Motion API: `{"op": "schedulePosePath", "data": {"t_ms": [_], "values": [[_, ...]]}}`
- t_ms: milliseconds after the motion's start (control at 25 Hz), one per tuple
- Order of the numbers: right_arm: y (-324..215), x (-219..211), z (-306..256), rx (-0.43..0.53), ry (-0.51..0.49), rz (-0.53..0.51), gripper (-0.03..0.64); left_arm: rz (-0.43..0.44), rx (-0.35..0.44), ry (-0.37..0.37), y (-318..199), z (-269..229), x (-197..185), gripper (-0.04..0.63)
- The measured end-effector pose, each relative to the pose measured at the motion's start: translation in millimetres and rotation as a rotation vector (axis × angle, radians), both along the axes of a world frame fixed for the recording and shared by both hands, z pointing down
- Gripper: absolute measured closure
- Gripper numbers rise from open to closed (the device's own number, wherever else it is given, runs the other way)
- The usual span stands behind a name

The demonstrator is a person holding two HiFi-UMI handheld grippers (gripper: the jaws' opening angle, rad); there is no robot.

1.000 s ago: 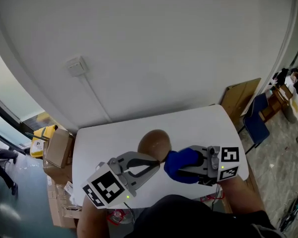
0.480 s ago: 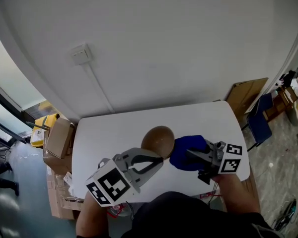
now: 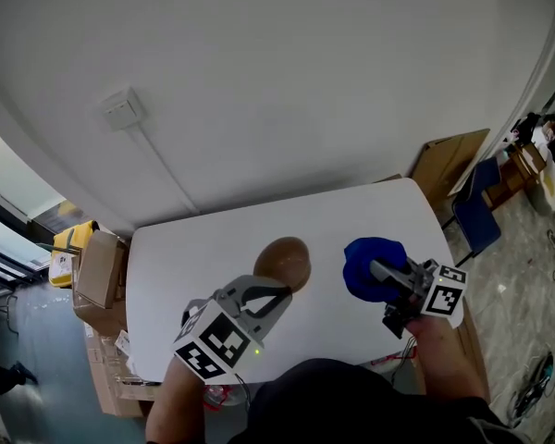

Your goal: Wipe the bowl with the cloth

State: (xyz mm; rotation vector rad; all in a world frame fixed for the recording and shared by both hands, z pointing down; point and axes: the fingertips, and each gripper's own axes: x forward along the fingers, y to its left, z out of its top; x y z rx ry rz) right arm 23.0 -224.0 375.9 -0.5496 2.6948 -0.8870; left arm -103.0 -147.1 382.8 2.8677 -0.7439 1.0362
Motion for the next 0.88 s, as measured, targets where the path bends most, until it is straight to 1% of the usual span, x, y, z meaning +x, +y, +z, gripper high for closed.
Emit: {"op": "schedulePosePath", "data": {"t_ms": [280, 440, 520, 640, 760, 880], "values": [[-4, -8, 46, -0.102, 0.026, -0.014, 0.536, -0.091, -0.025, -0.057, -46, 54, -1, 0.58], [1, -14, 77, -0.17, 0.032, -0.014, 0.535, -0.138, -0.025, -0.112, -67, 92, -3, 0.58], [2, -15, 89, -0.192, 0.031, -0.016, 0.535, -0.147, -0.034, -0.119, -78, 109, 1, 0.58], [2, -18, 101, -0.213, 0.028, -0.019, 0.535, -0.141, -0.06, -0.127, -88, 132, 6, 0.58], [1, -18, 113, -0.229, 0.026, -0.015, 0.537, -0.137, -0.067, -0.145, -97, 154, 7, 0.58], [-8, -19, 126, -0.237, 0.036, -0.007, 0.535, -0.152, -0.078, -0.141, -113, 174, 6, 0.58]]}}
